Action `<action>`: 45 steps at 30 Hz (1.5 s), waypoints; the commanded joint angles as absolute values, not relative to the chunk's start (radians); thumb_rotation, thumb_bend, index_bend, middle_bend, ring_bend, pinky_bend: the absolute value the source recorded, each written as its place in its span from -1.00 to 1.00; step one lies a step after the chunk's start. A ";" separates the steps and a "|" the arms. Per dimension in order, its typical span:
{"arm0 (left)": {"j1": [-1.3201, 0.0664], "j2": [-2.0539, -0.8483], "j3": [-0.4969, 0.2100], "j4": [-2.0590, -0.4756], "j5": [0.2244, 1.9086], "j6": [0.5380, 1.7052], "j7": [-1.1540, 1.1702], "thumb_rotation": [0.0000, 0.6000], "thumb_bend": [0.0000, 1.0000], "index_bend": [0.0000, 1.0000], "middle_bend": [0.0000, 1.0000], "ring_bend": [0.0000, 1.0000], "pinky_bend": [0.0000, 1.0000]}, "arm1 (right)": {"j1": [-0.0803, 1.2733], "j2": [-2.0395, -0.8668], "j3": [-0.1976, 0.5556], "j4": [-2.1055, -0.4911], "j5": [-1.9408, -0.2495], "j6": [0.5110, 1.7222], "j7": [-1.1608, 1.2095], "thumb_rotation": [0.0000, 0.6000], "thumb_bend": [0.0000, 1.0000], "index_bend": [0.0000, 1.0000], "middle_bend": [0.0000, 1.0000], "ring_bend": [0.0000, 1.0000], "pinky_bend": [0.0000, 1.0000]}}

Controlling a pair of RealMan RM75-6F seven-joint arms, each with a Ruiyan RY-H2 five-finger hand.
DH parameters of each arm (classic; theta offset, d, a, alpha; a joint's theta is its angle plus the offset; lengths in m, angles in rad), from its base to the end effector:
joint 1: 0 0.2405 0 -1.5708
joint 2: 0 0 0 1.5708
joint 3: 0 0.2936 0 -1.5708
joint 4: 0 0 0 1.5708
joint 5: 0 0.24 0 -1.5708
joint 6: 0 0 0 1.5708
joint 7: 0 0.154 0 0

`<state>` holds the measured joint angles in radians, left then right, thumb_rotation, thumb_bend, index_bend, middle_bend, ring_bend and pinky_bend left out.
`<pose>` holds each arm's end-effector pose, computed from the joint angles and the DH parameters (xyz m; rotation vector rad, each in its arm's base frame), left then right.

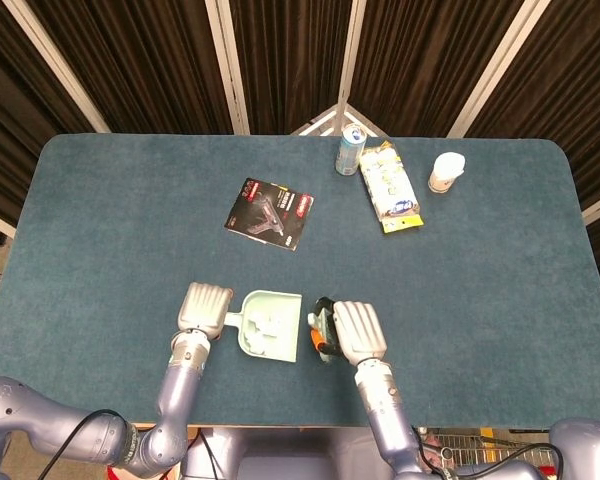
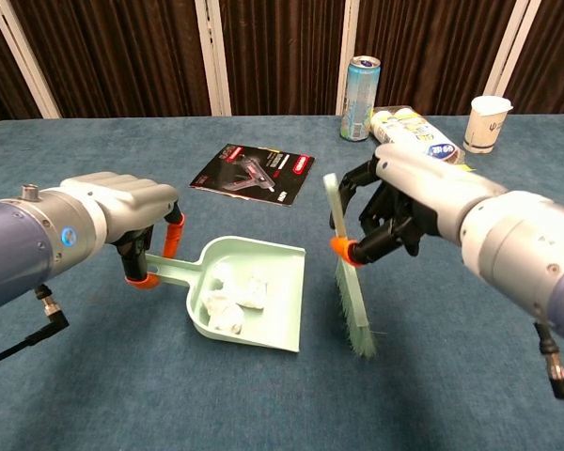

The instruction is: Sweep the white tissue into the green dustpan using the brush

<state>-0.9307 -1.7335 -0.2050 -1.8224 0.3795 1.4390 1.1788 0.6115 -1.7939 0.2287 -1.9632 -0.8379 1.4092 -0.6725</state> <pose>-0.0984 0.3227 -0.0851 -1.8088 -0.8886 -0.3978 -0.0832 -0.2712 -0.0672 1.5318 -1.3988 1.0534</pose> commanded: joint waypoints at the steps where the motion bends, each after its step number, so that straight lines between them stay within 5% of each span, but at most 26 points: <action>1: -0.933 -1.737 -0.205 -1.823 0.378 1.442 1.181 1.00 0.05 0.30 1.00 0.96 1.00 | 0.609 -1.813 0.226 -1.967 -0.832 1.405 -0.661 1.00 0.27 0.73 0.72 0.75 0.41; 28: -0.939 -1.784 -0.213 -1.786 0.374 1.448 1.166 1.00 0.05 0.27 0.99 0.95 1.00 | 0.672 -1.985 0.403 -2.171 -0.653 1.482 -0.668 1.00 0.27 0.73 0.72 0.75 0.41; 45: -0.920 -1.767 -0.195 -1.784 0.416 1.434 1.139 1.00 0.01 0.08 0.83 0.86 1.00 | 0.653 -1.892 0.364 -2.029 -0.771 1.460 -0.605 1.00 0.27 0.73 0.72 0.75 0.41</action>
